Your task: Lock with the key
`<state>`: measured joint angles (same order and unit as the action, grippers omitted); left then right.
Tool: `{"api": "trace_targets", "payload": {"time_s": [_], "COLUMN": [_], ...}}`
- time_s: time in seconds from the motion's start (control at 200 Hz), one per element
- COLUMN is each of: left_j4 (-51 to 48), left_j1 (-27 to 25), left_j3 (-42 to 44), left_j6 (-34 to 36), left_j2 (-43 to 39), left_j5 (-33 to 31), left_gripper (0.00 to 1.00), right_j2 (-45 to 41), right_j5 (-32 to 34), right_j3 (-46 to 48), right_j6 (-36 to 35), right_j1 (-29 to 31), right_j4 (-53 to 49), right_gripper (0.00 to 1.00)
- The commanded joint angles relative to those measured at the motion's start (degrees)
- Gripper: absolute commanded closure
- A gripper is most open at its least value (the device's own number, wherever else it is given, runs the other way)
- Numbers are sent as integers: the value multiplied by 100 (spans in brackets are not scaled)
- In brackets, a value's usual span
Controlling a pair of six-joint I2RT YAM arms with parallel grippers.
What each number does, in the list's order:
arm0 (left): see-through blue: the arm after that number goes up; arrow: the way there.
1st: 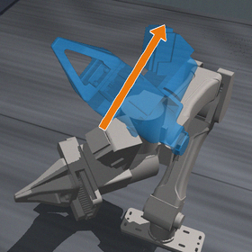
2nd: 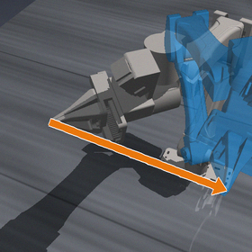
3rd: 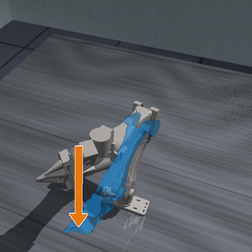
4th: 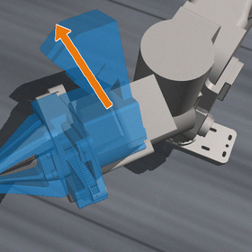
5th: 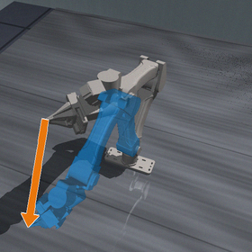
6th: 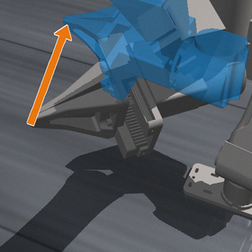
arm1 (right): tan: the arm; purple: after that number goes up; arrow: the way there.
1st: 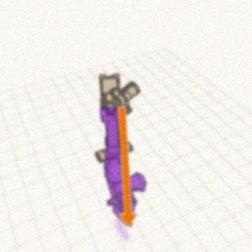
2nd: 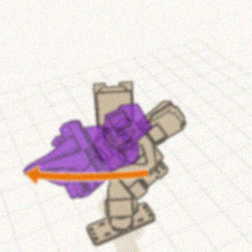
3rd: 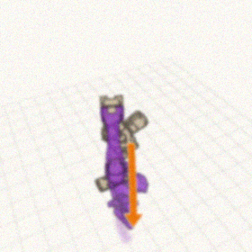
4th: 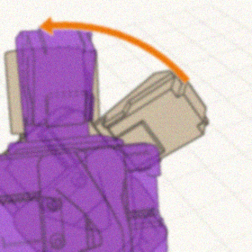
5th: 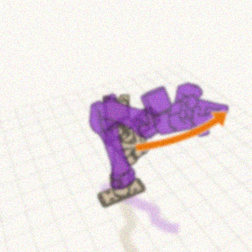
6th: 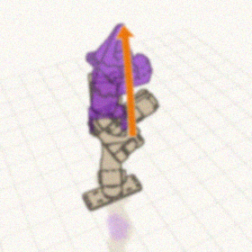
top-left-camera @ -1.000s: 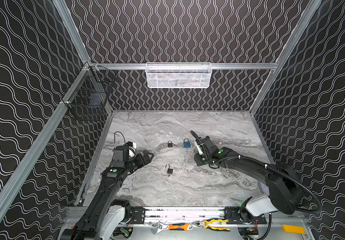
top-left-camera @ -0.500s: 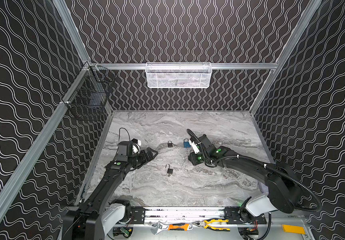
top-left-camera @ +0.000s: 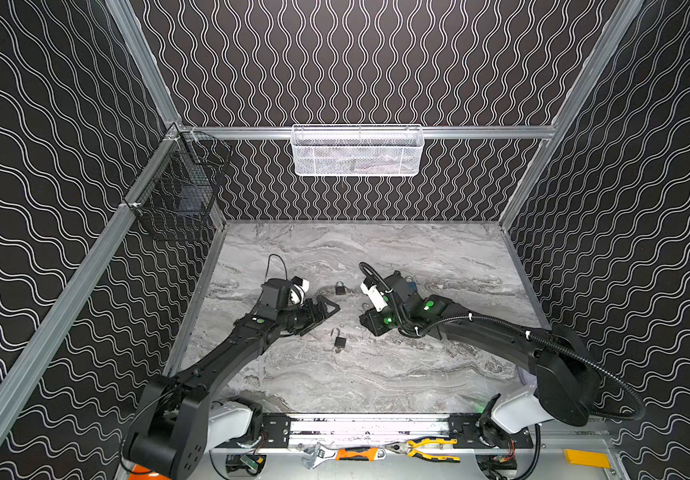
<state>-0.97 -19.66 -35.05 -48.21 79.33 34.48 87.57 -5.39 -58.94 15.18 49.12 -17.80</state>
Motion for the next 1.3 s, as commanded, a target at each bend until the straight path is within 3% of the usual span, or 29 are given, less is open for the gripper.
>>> {"api": "trace_targets", "payload": {"time_s": [0.0,0.215,0.325,0.656,1.296], "left_j4": [577,749,748,818,627], "left_j1": [-157,-414,-468,-626,-820], "left_j3": [-228,-615,-653,-717,-850], "left_j6": [-172,-158,-143,-172,-83], "left_j2": [251,713,863,948,1049], "left_j5": [-113,-60,-66,-105,-217], "left_gripper": [10,29,32,57,77], "right_j2": [40,133,184,330,271], "right_j5": [-152,-260,-300,-332,-217], "right_j3": [-86,-168,-229,-414,-412], "right_j6": [-127,-163,-156,-179,-148], "right_j1": [102,219,236,299,405], "right_j4": [279,347,396,368,306], "right_gripper": [84,84,84,84,84]}}
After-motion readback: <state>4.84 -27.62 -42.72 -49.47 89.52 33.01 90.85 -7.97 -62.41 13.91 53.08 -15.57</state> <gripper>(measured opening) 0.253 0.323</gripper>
